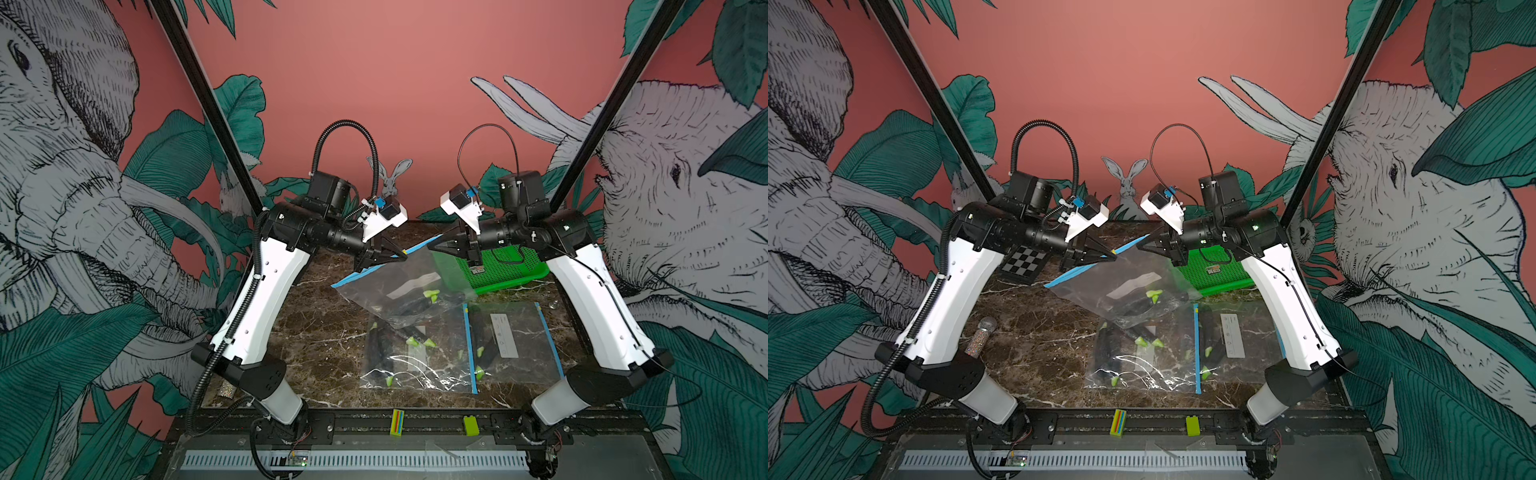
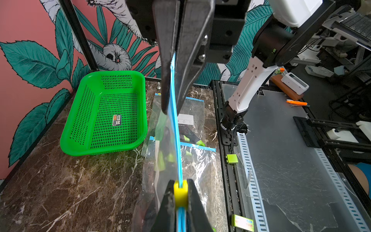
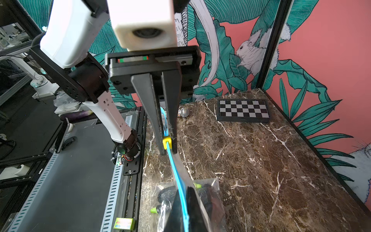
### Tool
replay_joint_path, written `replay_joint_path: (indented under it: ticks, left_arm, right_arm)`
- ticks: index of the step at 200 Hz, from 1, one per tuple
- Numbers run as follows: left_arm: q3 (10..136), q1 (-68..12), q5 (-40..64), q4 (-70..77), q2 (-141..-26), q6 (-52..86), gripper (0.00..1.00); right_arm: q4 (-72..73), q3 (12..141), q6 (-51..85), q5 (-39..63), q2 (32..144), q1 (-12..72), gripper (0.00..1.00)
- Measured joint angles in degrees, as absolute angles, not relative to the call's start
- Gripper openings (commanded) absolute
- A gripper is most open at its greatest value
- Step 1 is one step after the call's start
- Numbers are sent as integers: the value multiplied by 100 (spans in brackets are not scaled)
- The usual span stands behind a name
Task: Place the eggplant in a zip-top bag and seal the zipper
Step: Zip the zipper on the zipper food storage bag.
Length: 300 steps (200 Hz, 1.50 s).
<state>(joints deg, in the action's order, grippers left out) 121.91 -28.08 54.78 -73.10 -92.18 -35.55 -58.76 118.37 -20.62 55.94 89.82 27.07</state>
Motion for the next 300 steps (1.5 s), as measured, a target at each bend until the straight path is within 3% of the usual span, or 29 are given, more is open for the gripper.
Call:
replay_joint_path:
  ticks: [136, 300]
  left_arm:
    - [12191, -2810, 5089, -7356, -9201, -3518, 7]
    - [11625, -2672, 4445, -7260, -8746, -3155, 12]
  right_arm:
    - [-5988, 11603, -2012, 5275, 8530, 2228, 0]
    - [-5120, 10586, -1369, 5360, 8009, 1476, 0]
